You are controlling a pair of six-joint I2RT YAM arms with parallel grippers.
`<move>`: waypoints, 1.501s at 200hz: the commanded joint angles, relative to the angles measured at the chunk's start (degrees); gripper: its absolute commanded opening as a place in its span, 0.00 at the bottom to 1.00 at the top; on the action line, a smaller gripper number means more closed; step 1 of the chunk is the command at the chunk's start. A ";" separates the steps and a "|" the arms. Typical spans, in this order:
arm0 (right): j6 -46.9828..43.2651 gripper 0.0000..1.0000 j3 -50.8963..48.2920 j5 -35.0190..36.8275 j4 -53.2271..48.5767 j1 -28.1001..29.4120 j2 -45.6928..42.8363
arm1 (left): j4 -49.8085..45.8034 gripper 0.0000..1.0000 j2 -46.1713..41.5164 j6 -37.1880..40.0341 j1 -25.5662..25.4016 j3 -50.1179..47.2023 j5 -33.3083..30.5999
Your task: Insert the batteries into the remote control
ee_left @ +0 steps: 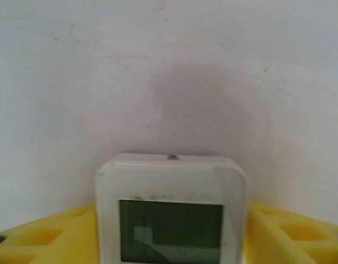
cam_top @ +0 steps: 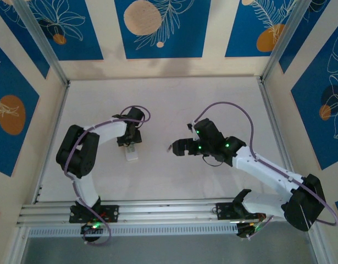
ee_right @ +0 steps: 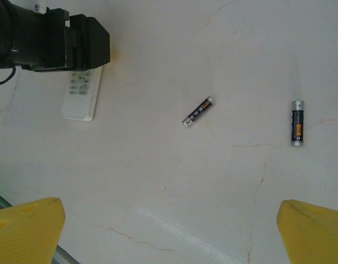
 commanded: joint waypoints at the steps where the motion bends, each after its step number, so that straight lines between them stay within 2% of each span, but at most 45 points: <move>1: 1.08 0.99 0.18 0.22 -1.30 -0.34 -1.97 | 1.51 0.56 -1.08 -0.92 0.15 -1.87 2.98; 32: 3.77 0.99 1.23 -3.50 0.72 -2.36 -3.41 | 5.80 0.48 -9.08 -1.05 1.19 -4.54 10.33; 58: 7.99 0.99 1.15 -10.90 7.15 -6.03 -4.14 | 12.94 0.44 -18.83 -0.95 1.34 -6.55 20.57; 95: 15.07 0.99 0.35 -25.63 22.71 -10.68 -1.57 | 26.22 0.43 -29.01 -5.76 1.30 -7.90 33.64; 117: 22.19 0.99 -1.27 -36.16 37.16 -12.75 2.39 | 37.28 0.41 -32.00 -11.43 1.18 -9.28 39.29; 133: 26.17 0.99 -1.25 -41.18 46.19 -13.04 5.34 | 44.03 0.41 -32.40 -15.41 1.08 -9.50 42.78; 153: 28.62 0.99 0.09 -43.88 52.69 -12.32 7.80 | 48.02 0.41 -31.74 -18.19 0.45 -8.15 45.53; 222: 29.00 1.00 3.62 -43.69 55.61 -9.54 11.13 | 63.86 0.39 -28.75 -25.27 -1.81 -6.55 48.55; 229: 28.90 0.97 3.99 -43.71 55.75 -9.12 11.45 | 64.59 0.39 -28.22 -25.57 -2.07 -6.42 48.73; 245: 29.11 0.79 4.39 -44.01 56.84 -8.76 12.04 | 66.59 0.39 -27.26 -26.31 -2.69 -5.85 49.61; 257: 29.49 0.70 4.35 -43.77 57.38 -8.76 12.07 | 67.68 0.39 -27.03 -26.82 -2.95 -5.84 49.82; 300: 28.43 0.51 4.23 -43.48 57.45 -9.00 10.74 | 69.07 0.39 -26.98 -27.46 -3.27 -6.48 50.22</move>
